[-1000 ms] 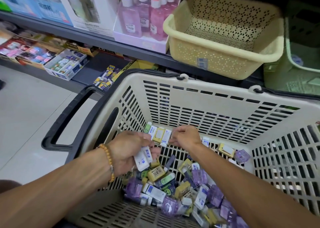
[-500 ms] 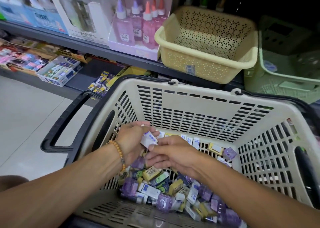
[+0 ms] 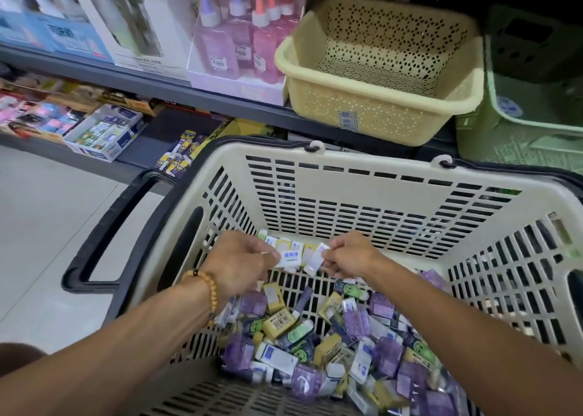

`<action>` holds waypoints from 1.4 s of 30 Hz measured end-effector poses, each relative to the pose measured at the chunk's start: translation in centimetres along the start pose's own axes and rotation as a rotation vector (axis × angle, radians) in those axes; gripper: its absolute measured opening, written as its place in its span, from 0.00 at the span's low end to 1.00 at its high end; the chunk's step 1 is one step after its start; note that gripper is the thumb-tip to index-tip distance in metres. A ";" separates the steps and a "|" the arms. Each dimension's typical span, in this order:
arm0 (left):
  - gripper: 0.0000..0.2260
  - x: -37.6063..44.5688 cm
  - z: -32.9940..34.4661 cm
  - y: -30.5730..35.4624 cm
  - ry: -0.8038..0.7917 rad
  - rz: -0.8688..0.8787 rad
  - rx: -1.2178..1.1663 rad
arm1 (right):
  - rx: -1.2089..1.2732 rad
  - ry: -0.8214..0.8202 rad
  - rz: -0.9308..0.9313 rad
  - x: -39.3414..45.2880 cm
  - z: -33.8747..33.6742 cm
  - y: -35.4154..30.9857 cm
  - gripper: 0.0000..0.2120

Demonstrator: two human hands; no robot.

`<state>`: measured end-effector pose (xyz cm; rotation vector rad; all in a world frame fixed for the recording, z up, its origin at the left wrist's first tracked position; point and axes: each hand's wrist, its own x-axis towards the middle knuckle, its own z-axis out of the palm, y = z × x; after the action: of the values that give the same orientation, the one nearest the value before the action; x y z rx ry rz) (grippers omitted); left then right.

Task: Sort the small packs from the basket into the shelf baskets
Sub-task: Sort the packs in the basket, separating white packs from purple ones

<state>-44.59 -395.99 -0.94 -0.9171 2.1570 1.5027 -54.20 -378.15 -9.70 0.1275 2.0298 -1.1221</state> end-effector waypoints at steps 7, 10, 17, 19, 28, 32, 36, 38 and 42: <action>0.02 1.3 1.2 -0.2 -0.038 -0.016 0.061 | 0.105 -0.020 -0.109 -1.7 0.9 -1.1 0.09; 0.01 1.4 2.2 -0.5 -0.062 0.159 0.206 | 0.097 -0.230 -0.149 -3.8 1.1 -1.9 0.13; 0.40 3.3 3.6 -3.1 -0.623 0.514 1.258 | -0.151 0.026 -0.163 -7.3 -2.5 -0.6 0.02; 0.50 3.6 4.1 -4.4 -0.745 0.586 1.491 | -0.185 0.053 -0.192 -8.2 -3.7 0.7 0.02; 0.49 3.2 5.3 -5.8 -0.633 0.666 1.685 | -0.406 0.090 -0.353 -6.6 -4.4 0.6 0.00; 0.47 2.9 6.6 -5.8 -0.618 0.612 1.684 | -0.448 0.083 -0.340 -6.0 -4.5 1.1 0.03; 0.38 3.2 6.9 -5.5 -0.655 0.624 1.547 | -0.448 0.089 -0.331 -5.8 -5.0 1.2 0.02; 0.37 3.7 7.0 -4.9 -0.712 0.607 1.514 | -0.451 0.111 -0.338 -5.6 -5.5 1.0 0.03; 0.30 4.8 7.1 -3.8 -0.777 0.470 1.382 | -0.438 0.131 -0.318 -5.2 -6.1 1.1 0.03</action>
<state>-46.01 -391.77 -9.22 0.5702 2.0793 0.0982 -53.85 -371.44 -5.15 -0.3624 2.4226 -0.8401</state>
